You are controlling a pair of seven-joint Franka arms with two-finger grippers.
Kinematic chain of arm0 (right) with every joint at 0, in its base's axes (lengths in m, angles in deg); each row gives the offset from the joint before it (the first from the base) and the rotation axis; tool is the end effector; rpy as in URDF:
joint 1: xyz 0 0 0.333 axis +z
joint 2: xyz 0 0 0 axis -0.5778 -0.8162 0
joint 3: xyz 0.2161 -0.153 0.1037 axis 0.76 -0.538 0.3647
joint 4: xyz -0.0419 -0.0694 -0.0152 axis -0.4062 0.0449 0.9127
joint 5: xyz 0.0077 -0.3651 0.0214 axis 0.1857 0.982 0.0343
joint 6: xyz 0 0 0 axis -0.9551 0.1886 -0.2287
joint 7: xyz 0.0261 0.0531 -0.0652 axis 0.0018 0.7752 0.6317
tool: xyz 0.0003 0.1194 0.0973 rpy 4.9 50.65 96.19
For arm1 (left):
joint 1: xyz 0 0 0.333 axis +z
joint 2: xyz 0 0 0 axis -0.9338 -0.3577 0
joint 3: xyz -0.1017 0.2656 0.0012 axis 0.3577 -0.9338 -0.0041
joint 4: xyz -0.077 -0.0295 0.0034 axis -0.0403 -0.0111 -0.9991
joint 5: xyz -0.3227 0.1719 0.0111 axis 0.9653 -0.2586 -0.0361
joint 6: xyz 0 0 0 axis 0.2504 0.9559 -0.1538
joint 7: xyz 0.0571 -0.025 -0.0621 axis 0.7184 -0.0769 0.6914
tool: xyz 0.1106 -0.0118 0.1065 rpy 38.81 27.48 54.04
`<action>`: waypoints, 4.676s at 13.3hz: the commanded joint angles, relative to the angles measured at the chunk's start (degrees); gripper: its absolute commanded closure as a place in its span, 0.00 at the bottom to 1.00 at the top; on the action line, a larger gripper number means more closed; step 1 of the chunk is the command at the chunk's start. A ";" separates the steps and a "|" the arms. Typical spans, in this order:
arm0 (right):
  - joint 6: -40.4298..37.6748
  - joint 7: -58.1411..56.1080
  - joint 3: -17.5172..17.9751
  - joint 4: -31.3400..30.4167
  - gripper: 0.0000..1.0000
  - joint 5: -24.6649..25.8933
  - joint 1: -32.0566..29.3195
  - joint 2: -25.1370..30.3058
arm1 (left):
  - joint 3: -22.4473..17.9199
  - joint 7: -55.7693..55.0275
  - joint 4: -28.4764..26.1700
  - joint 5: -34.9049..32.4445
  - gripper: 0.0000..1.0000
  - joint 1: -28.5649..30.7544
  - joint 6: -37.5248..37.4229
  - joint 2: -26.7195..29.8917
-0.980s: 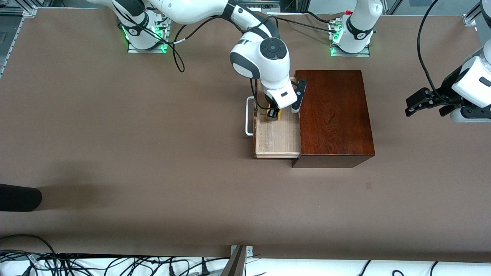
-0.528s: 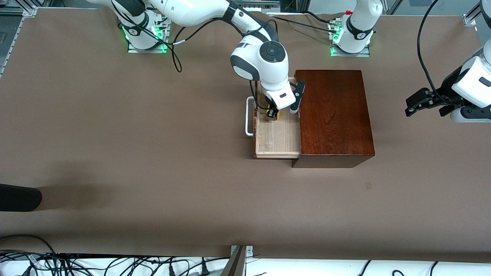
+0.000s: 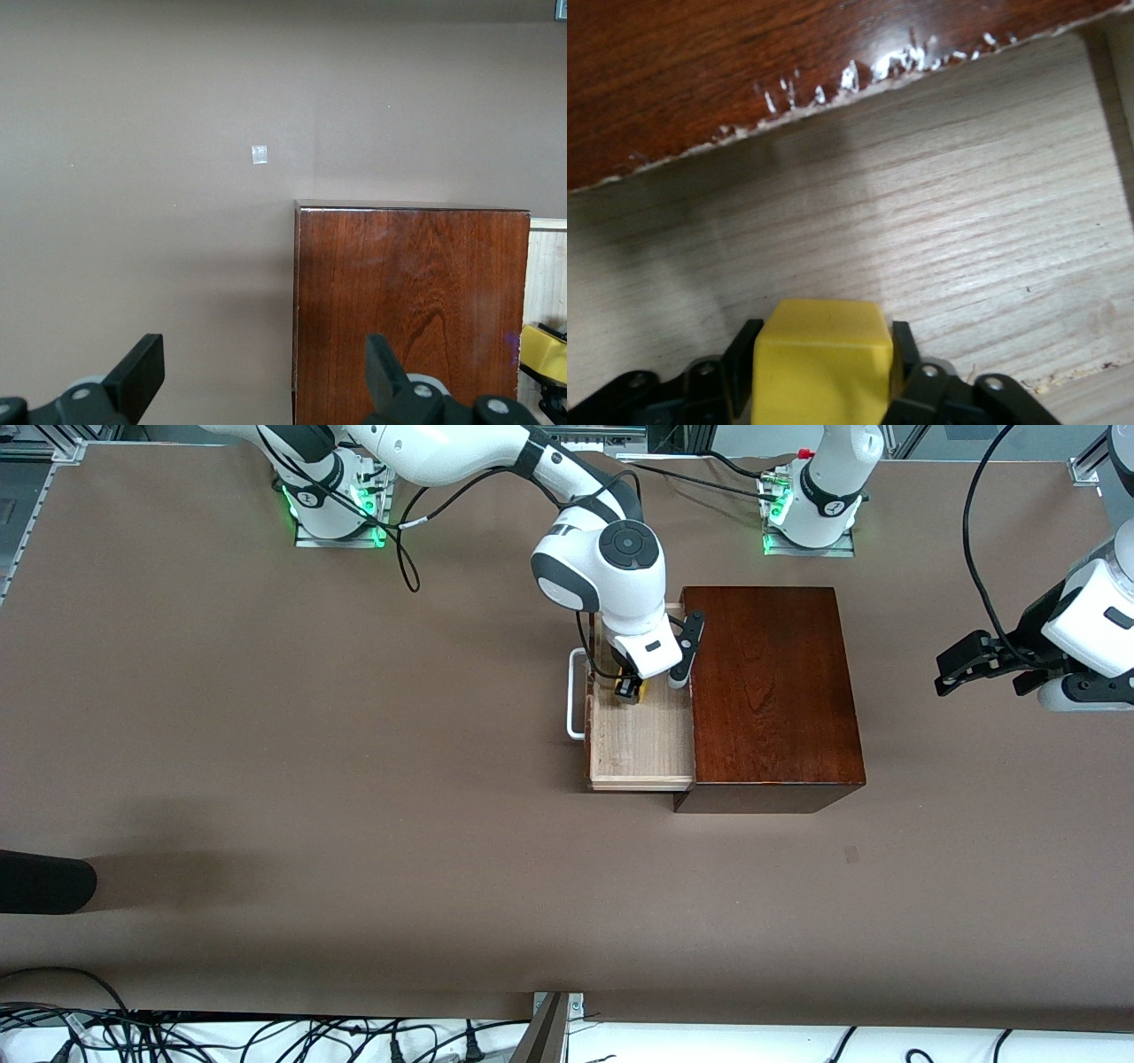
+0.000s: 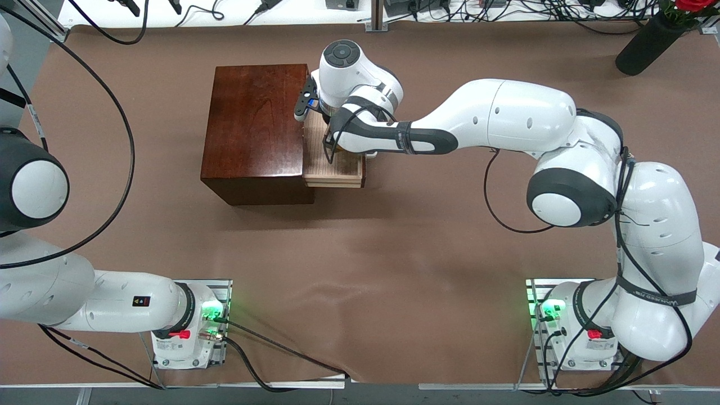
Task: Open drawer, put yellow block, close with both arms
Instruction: 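Lower the cube into the drawer and open the right gripper, then raise the right gripper away while the left gripper reaches the drawer, then push the drawer shut into the box with the left gripper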
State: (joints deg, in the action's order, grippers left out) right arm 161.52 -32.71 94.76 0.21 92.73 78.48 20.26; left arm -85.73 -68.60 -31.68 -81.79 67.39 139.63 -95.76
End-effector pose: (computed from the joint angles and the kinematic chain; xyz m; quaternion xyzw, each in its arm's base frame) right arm 0.4308 0.5922 0.2497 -0.8100 -0.5815 -0.0701 0.0285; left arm 0.5611 -0.0354 0.5272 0.9997 0.0218 0.0116 0.0076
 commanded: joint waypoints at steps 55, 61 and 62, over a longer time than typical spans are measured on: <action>-22.97 14.71 -22.86 -28.10 0.00 -13.11 -38.00 46.59 | 3.48 -84.27 14.19 -0.84 1.00 -41.51 18.31 -37.25; -22.97 14.89 -22.94 -28.01 0.00 -13.37 -38.09 46.50 | 0.23 -82.17 14.46 -1.27 1.00 -41.07 10.24 -36.28; -22.97 14.97 -23.38 -28.01 0.00 -13.29 -38.09 46.50 | 0.23 -80.77 14.02 -3.02 1.00 -40.98 9.62 -35.50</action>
State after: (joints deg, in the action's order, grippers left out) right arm 138.54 -18.60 71.72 -27.39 79.37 40.56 66.19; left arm -84.34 -151.23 -18.02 -82.07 26.36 153.84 -132.25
